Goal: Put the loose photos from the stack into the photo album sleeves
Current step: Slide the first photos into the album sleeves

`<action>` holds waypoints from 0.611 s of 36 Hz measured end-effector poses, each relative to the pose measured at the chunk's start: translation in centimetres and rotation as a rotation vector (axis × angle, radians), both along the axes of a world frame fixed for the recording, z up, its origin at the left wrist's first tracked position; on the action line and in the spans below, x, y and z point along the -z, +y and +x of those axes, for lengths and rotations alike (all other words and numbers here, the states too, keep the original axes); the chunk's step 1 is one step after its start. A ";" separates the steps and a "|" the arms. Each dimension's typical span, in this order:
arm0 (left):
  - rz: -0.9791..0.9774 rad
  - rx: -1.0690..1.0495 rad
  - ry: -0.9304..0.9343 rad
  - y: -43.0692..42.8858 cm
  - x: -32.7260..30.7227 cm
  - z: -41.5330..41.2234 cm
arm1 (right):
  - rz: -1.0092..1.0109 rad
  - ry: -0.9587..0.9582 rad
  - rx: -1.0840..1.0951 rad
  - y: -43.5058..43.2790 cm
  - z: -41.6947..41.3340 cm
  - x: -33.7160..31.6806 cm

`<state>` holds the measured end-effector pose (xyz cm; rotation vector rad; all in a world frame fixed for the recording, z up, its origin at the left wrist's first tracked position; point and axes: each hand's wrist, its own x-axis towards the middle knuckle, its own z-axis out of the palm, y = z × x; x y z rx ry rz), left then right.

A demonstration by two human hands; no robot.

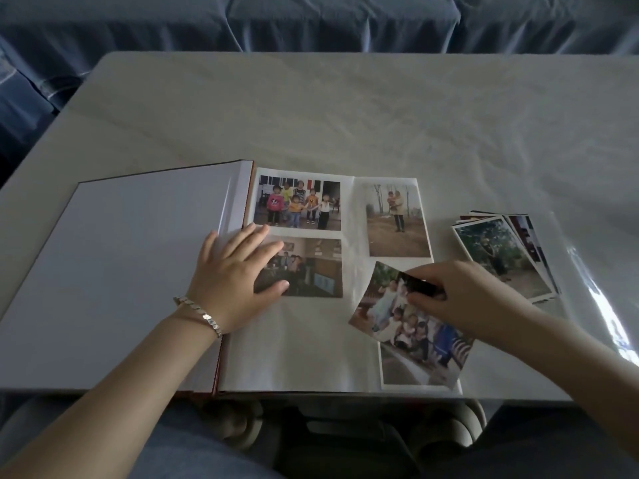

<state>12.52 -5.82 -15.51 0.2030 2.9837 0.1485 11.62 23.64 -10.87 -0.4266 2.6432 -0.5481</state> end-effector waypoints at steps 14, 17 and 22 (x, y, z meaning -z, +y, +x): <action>-0.004 0.012 -0.009 0.0 -0.1 0.0 | -0.215 -0.477 -0.090 -2.9 -1.3 1.8; 0.010 0.012 -0.008 -0.1 -0.1 0.0 | -0.219 -0.459 -0.069 -4.3 -1.2 2.7; 0.027 0.014 0.006 -0.1 -0.1 0.1 | -0.267 -0.460 0.013 -3.9 -0.9 2.9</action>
